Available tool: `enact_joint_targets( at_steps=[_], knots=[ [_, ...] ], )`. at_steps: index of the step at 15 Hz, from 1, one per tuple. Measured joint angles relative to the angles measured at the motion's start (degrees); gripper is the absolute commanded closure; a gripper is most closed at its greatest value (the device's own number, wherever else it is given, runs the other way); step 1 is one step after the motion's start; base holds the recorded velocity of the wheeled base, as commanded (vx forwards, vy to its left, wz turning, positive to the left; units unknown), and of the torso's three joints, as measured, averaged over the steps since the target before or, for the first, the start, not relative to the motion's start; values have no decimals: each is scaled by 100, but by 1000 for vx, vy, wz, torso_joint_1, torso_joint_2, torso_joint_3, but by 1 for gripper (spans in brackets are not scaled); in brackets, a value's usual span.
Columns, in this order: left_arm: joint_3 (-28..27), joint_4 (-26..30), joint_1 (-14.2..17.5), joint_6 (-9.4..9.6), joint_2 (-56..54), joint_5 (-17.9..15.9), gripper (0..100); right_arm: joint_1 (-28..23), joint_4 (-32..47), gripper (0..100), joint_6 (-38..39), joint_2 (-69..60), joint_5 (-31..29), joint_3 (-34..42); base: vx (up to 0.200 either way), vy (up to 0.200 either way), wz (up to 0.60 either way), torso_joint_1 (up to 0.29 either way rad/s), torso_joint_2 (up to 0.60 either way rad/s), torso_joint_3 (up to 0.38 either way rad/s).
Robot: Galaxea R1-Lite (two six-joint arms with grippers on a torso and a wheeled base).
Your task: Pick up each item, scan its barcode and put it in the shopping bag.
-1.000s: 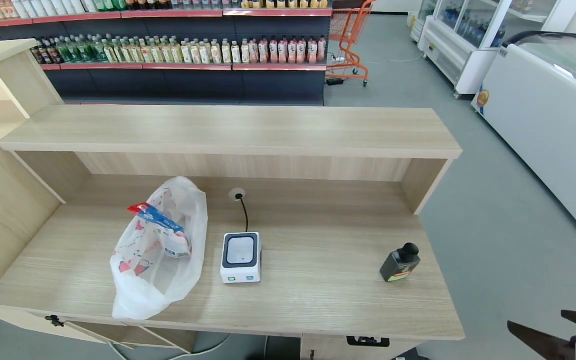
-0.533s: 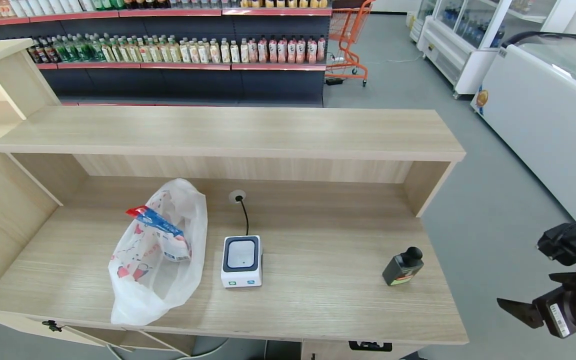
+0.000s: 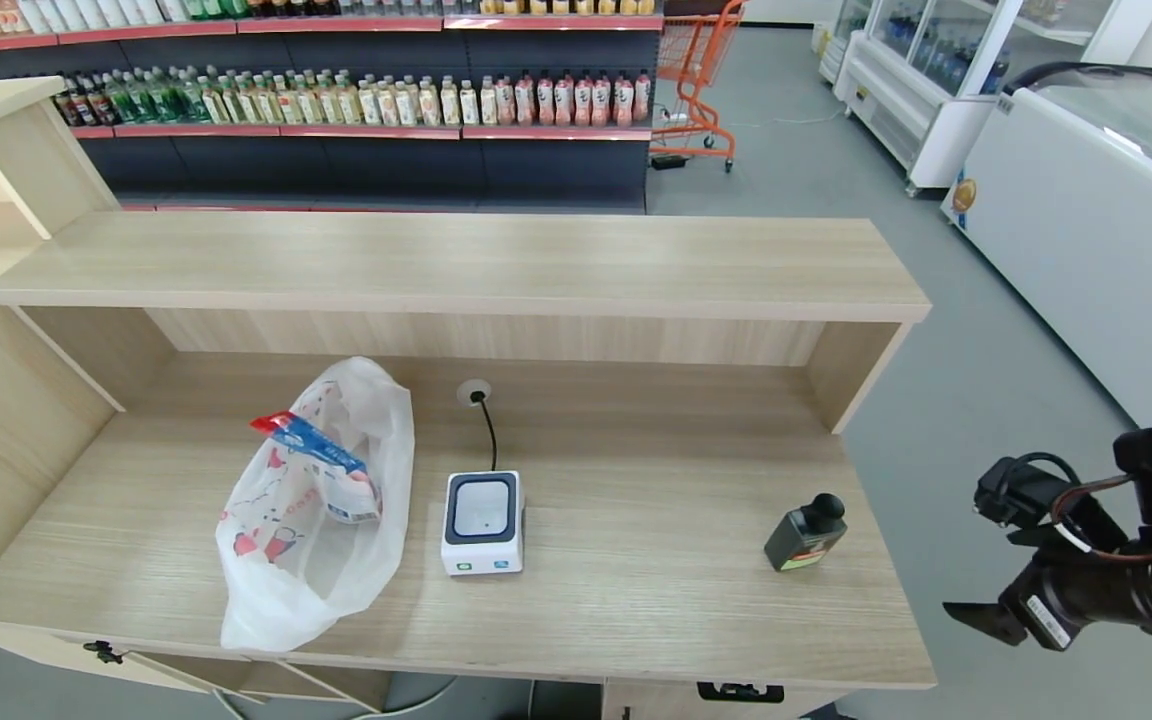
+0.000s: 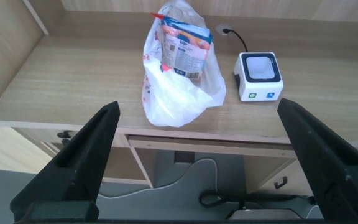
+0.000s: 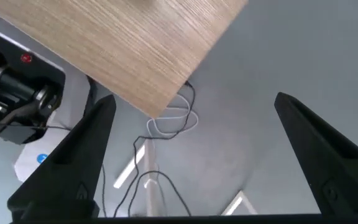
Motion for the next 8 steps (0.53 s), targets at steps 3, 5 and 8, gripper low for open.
enact_joint_targets(
  at_steps=[3, 5, 8],
  knots=[
    [0, 0, 0, 0, 0, 0, 0, 34, -2, 0, -923, 573, 884, -461, 0, 0, 0, 0, 0, 0],
    [0, 0, 0, 0, 0, 0, 0, 39, 5, 0, -1391, 895, 1145, -725, 0, 0, 0, 0, 0, 0],
    [0, 0, 0, 0, 0, 0, 0, 39, 17, 0, -2193, 1286, 1473, -1020, 0, 0, 0, 0, 0, 0]
  ],
)
